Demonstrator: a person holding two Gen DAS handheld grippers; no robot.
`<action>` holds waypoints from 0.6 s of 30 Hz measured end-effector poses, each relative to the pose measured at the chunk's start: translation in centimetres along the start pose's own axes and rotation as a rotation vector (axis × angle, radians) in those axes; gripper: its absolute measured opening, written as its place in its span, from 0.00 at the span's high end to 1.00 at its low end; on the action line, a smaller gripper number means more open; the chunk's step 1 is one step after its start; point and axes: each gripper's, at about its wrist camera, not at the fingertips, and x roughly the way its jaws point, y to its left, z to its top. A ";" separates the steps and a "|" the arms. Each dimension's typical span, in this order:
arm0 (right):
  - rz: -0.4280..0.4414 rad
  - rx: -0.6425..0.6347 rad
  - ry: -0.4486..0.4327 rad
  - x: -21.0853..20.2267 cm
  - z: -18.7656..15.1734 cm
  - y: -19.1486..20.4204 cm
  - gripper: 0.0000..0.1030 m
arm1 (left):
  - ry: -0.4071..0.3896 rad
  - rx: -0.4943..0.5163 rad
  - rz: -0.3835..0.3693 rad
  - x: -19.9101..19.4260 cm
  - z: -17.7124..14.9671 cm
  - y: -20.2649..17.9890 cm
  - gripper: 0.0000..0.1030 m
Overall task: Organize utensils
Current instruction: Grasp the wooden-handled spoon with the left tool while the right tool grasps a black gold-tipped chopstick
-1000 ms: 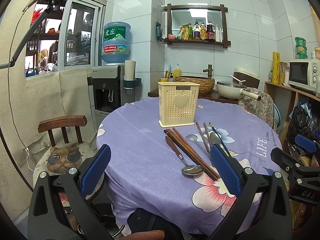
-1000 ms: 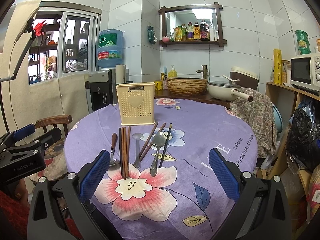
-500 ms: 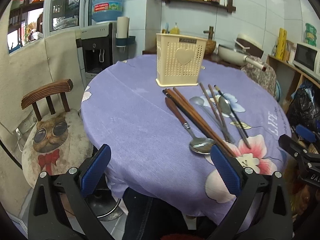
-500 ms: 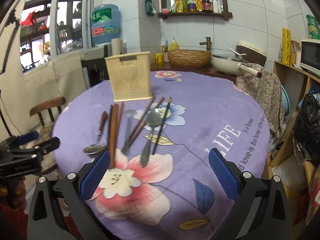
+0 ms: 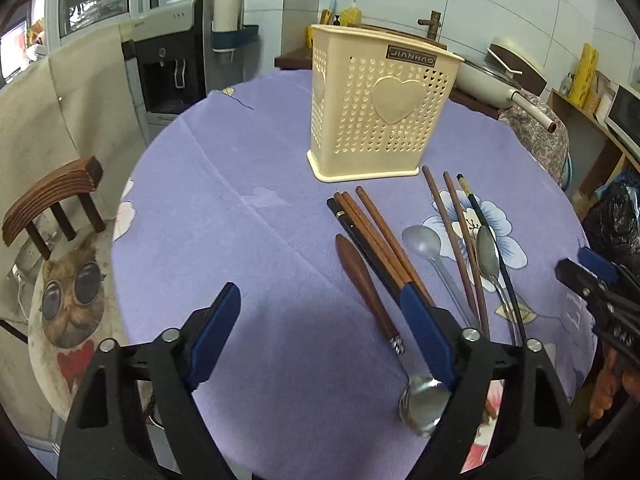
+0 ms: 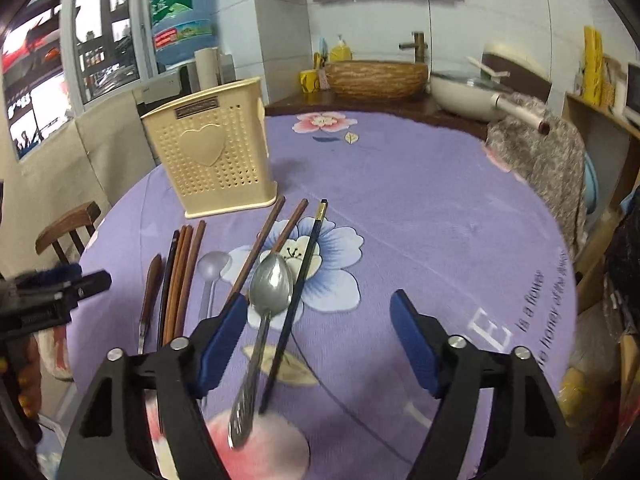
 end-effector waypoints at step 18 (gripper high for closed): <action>-0.026 0.011 0.114 6.8 3.2 0.2 0.47 | 0.161 -0.055 -0.016 5.3 1.3 -1.4 0.61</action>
